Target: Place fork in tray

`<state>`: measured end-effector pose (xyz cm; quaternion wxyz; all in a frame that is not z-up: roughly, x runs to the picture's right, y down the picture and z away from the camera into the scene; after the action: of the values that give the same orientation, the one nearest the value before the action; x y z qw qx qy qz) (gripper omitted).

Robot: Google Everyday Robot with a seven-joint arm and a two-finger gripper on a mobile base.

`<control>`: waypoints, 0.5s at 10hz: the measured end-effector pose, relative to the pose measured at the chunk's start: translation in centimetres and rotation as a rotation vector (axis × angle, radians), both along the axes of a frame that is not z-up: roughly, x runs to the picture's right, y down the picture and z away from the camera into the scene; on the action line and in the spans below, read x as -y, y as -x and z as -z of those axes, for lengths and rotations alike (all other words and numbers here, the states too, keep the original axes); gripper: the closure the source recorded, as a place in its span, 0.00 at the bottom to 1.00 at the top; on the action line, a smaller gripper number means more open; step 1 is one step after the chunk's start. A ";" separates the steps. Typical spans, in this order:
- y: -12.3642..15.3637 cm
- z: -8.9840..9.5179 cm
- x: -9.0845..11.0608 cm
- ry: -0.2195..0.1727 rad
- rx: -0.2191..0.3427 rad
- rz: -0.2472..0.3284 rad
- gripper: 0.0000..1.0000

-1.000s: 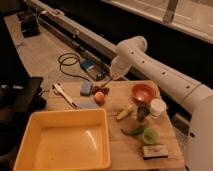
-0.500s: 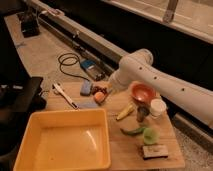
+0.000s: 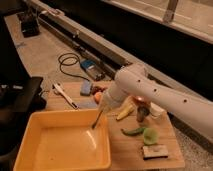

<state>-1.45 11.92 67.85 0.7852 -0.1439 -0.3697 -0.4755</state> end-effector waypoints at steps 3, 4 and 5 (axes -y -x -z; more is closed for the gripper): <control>1.2 1.0 -2.9 0.048 0.122 0.087 1.00; 1.2 1.0 -2.9 0.049 0.124 0.088 1.00; 1.2 1.0 -3.0 0.049 0.123 0.087 1.00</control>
<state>-2.62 14.88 66.84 0.7359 -0.1497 -0.4222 -0.5078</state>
